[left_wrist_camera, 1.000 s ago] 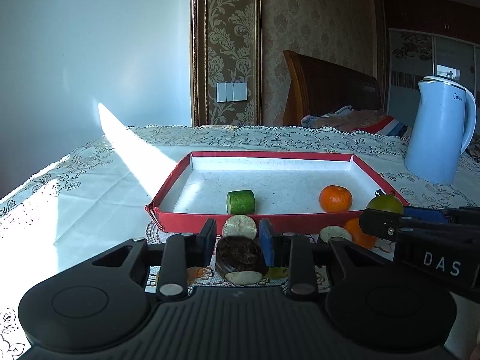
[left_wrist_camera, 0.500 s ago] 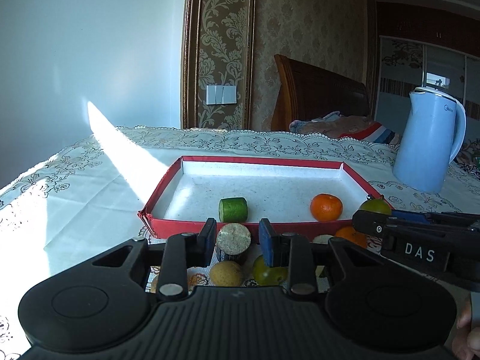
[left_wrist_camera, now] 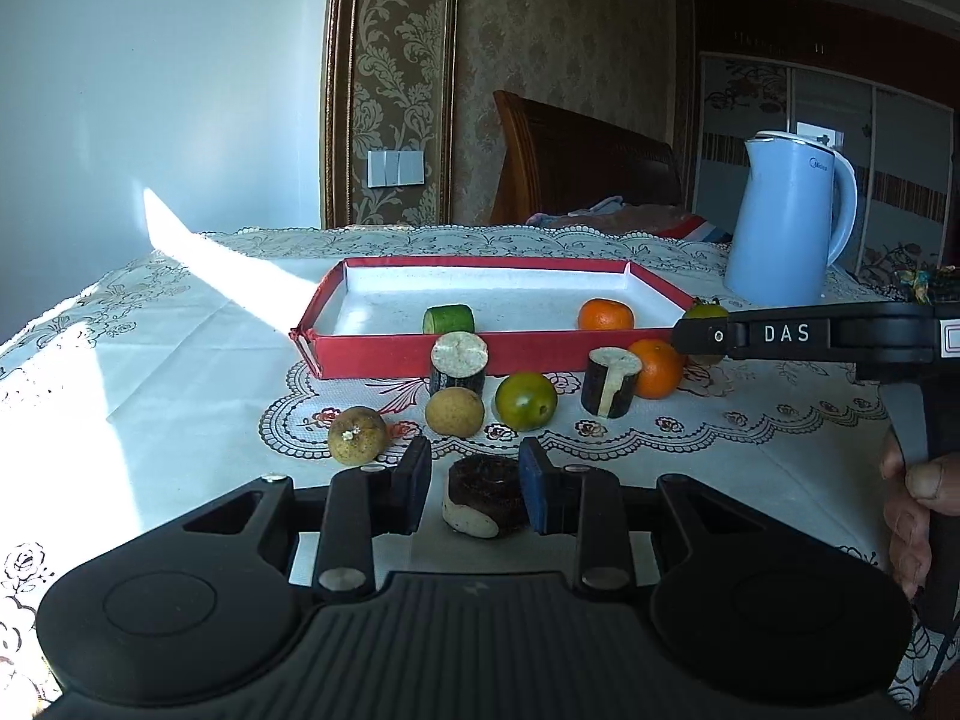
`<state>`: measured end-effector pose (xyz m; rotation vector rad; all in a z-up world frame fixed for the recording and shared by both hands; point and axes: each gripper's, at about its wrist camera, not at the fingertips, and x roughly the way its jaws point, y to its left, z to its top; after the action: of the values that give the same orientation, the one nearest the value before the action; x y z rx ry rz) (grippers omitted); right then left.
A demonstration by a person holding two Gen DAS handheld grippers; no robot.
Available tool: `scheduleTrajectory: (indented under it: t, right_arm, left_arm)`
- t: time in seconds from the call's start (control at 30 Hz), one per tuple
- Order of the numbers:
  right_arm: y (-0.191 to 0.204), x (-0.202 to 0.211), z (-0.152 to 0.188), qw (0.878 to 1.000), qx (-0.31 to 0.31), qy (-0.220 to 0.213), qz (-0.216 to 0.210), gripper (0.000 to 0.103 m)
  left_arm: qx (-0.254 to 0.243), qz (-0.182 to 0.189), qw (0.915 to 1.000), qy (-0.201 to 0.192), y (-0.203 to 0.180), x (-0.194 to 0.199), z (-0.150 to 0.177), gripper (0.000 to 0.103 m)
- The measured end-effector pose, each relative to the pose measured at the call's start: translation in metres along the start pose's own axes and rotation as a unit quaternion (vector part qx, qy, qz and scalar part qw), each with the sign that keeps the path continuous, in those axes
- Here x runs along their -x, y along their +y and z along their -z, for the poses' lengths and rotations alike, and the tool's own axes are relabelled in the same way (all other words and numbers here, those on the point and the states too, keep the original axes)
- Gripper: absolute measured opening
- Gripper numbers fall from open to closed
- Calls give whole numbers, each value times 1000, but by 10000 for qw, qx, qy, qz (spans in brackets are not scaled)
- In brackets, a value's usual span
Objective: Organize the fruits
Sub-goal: 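Lift the dark fruit with the left tool while the right carries the green fruit toward the tray, then carry the dark fruit over the tray with the left tool while the right holds the green fruit above it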
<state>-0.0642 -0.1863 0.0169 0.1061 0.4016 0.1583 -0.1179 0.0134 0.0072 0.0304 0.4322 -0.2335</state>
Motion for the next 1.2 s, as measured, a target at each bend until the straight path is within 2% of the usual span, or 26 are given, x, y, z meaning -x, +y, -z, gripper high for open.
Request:
scheduleTrajectory:
  t: [0.1,0.17,0.2,0.23,0.33,0.5,0.53,0.67,0.83,1.2]
  right_arm:
    - [1,2,1,10000,8,-7,-25,30]
    - [2,2,0,10000,9,9,-62,30]
    - [2,2,1,10000,14,1,-70,30]
    - [3,3,1,10000,20,-10,-77,30]
    - [4,3,2,9999,24,6,-120,30]
    - [6,3,3,9999,10,8,-143,30]
    - [6,2,4,9999,3,10,-143,30]
    - [6,2,4,9999,-15,11,-156,30]
    - [6,2,6,9999,-25,26,-167,30]
    - [8,4,6,9998,-12,19,-183,30]
  left_arm:
    - [-74,17,9999,82,-8,-6,2,33]
    - [-158,-84,9997,145,-13,-10,2,57]
    - [-190,-142,9996,121,-14,-11,3,72]
    - [-206,-201,9995,89,-16,-12,4,76]
    - [-270,-272,9991,172,-17,-18,5,76]
    - [-28,-300,9987,423,-10,-28,5,74]
    - [-16,-293,9986,437,-10,-29,5,68]
    - [-59,-337,9983,482,-12,-29,4,59]
    - [-65,-292,9981,540,-15,-32,2,43]
    - [-90,-380,9977,550,-20,-33,1,41]
